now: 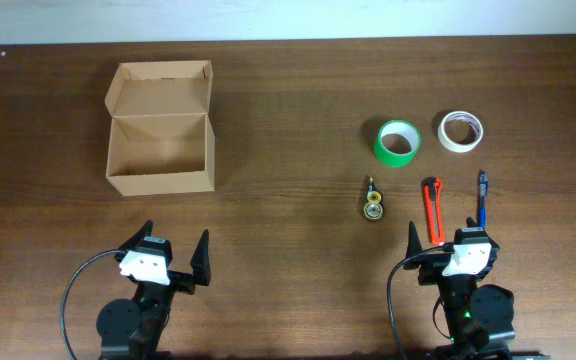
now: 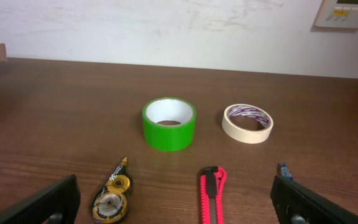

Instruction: Pack container

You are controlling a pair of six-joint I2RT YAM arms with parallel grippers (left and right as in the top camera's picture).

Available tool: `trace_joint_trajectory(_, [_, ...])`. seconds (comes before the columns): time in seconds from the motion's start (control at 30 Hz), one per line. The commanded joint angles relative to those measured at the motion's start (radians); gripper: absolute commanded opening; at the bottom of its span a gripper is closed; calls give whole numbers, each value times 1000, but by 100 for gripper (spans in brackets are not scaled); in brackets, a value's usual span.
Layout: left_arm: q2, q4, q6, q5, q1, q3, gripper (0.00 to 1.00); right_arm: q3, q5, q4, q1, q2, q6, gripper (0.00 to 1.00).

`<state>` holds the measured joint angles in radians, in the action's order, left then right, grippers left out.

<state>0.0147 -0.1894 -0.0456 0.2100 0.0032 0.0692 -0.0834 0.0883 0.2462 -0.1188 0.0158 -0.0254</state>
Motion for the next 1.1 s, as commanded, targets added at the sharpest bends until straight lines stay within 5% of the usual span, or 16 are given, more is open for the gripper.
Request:
trace_joint_trajectory(0.0, [0, 3, 19, -5, 6, -10, 99, 8, -6, 2, 1, -5, 12, 99])
trace_joint_trajectory(1.07, [0, 4, 19, -31, 6, -10, 100, 8, -6, 2, 2, -5, 12, 99])
